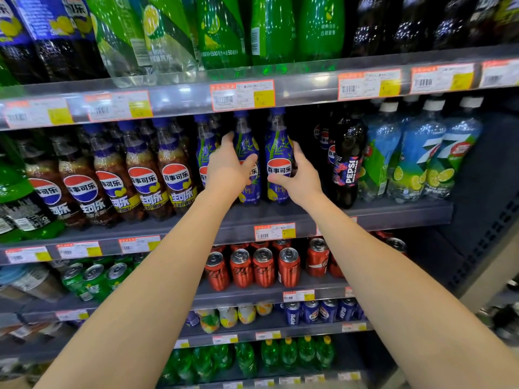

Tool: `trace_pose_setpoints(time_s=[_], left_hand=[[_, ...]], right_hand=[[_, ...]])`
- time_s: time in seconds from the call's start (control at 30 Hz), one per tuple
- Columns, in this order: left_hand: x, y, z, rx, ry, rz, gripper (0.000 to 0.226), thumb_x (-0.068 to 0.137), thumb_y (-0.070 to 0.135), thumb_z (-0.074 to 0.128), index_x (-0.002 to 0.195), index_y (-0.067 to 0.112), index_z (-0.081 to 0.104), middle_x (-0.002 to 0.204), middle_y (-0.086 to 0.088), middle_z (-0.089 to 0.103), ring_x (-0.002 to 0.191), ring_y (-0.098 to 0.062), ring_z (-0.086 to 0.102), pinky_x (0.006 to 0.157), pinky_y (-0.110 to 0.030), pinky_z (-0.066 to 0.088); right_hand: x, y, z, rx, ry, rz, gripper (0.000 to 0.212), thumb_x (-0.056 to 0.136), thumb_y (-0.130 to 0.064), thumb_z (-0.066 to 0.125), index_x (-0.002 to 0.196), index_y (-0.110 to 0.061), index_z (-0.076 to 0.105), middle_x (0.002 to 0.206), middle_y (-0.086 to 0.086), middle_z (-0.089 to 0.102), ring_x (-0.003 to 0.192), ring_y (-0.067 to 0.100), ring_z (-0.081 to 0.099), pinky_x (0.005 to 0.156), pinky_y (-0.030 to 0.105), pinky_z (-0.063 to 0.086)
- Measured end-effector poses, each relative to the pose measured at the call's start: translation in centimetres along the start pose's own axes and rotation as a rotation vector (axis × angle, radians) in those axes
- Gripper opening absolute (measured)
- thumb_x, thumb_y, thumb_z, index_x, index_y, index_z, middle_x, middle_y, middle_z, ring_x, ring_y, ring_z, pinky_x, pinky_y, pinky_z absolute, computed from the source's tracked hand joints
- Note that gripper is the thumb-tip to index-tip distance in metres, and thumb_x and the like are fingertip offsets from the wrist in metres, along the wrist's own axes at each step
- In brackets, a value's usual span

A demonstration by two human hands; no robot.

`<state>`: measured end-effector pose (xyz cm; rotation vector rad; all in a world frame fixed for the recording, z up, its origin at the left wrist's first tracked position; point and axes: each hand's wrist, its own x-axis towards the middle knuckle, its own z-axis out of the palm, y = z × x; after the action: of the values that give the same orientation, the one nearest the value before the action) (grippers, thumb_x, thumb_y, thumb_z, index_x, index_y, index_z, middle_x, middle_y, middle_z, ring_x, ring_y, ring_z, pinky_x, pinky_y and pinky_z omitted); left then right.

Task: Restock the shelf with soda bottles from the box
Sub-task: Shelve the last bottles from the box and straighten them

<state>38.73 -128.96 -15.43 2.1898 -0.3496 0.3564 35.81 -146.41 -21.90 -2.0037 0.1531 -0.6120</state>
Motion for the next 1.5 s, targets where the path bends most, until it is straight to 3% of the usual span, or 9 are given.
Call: trace_pose_setpoints(time_s=[0.27, 0.67, 0.93, 1.07, 1.17, 1.23, 1.33, 1.4, 1.5], left_hand=[[0.4, 0.0, 0.2, 0.083, -0.011, -0.014, 0.073, 0.097, 0.027, 0.070, 0.156, 0.027, 0.027, 0.122, -0.016, 0.063, 0.071, -0.032, 0.075, 0.067, -0.047, 0.064], [0.8, 0.4, 0.2, 0.208, -0.031, 0.062, 0.070, 0.094, 0.035, 0.073, 0.150, 0.014, 0.037, 0.125, -0.019, 0.064, 0.092, -0.038, 0.072, 0.087, -0.052, 0.058], [1.0, 0.0, -0.3, 0.205, -0.030, 0.029, 0.081, 0.094, 0.035, 0.072, 0.158, 0.014, 0.027, 0.124, -0.019, 0.066, 0.093, -0.037, 0.074, 0.088, -0.051, 0.059], [-1.3, -1.2, -1.1, 0.094, 0.130, 0.216, 0.065, 0.097, 0.030, 0.069, 0.153, 0.015, 0.040, 0.133, -0.009, 0.066, 0.107, -0.025, 0.070, 0.098, -0.039, 0.054], [-2.6, -3.0, -1.8, -0.036, 0.314, 0.207, 0.041, 0.097, 0.031, 0.067, 0.134, 0.020, 0.055, 0.115, 0.005, 0.070, 0.091, -0.017, 0.069, 0.085, -0.040, 0.057], [-3.0, -4.4, -2.1, -0.088, 0.355, 0.150, 0.036, 0.097, 0.029, 0.066, 0.129, 0.018, 0.056, 0.101, 0.005, 0.068, 0.083, -0.015, 0.068, 0.080, -0.041, 0.056], [-3.3, -5.8, -2.0, -0.091, 0.314, 0.080, 0.043, 0.098, 0.029, 0.065, 0.136, 0.014, 0.051, 0.087, 0.006, 0.068, 0.086, -0.019, 0.067, 0.079, -0.042, 0.054], [-3.5, -6.2, -2.0, -0.053, 0.270, 0.053, 0.056, 0.100, 0.030, 0.064, 0.148, 0.011, 0.043, 0.073, 0.011, 0.064, 0.083, -0.020, 0.065, 0.077, -0.039, 0.053], [-2.8, -6.7, -2.5, -0.058, 0.192, 0.035, 0.078, 0.100, 0.037, 0.062, 0.160, 0.007, 0.024, 0.063, 0.005, 0.067, 0.073, -0.021, 0.069, 0.078, -0.041, 0.056]], right_hand=[[0.6, 0.0, -0.4, 0.050, -0.026, -0.047, 0.107, 0.076, -0.026, 0.088, 0.161, -0.027, 0.022, 0.140, -0.001, 0.060, 0.122, 0.015, 0.061, 0.102, 0.042, 0.054], [1.0, 0.1, -1.0, 0.100, -0.101, -0.033, 0.104, 0.078, -0.019, 0.088, 0.160, -0.030, 0.024, 0.133, -0.003, 0.063, 0.118, 0.014, 0.063, 0.100, 0.044, 0.056], [0.5, 0.2, -0.9, 0.074, -0.058, -0.022, 0.102, 0.077, -0.027, 0.088, 0.158, -0.032, 0.026, 0.135, -0.004, 0.062, 0.120, 0.013, 0.060, 0.102, 0.041, 0.055], [0.1, 0.1, -1.0, 0.070, -0.086, 0.019, 0.103, 0.076, -0.030, 0.089, 0.159, -0.031, 0.027, 0.138, -0.002, 0.060, 0.123, 0.016, 0.059, 0.104, 0.044, 0.053], [0.1, -0.3, -1.2, 0.032, -0.074, 0.111, 0.109, 0.073, -0.035, 0.089, 0.160, -0.028, 0.023, 0.144, 0.003, 0.054, 0.129, 0.021, 0.056, 0.106, 0.047, 0.051], [-0.5, -1.3, -0.8, -0.076, 0.105, 0.126, 0.100, 0.072, -0.038, 0.089, 0.154, -0.018, 0.035, 0.138, 0.007, 0.053, 0.126, 0.025, 0.055, 0.104, 0.047, 0.050], [-2.7, -3.5, 0.5, -0.093, 0.473, -0.098, 0.050, 0.077, -0.029, 0.084, 0.116, -0.013, 0.056, 0.104, 0.001, 0.054, 0.097, 0.022, 0.057, 0.087, 0.043, 0.051], [-3.7, -5.3, 1.7, -0.006, 0.431, -0.206, 0.031, 0.083, -0.020, 0.079, 0.104, -0.016, 0.057, 0.093, 0.001, 0.059, 0.079, 0.018, 0.059, 0.078, 0.039, 0.053], [-3.2, -7.4, 3.4, -0.092, 0.249, -0.253, 0.033, 0.086, -0.024, 0.077, 0.114, -0.017, 0.062, 0.106, 0.000, 0.065, 0.073, 0.016, 0.063, 0.079, 0.038, 0.056]])
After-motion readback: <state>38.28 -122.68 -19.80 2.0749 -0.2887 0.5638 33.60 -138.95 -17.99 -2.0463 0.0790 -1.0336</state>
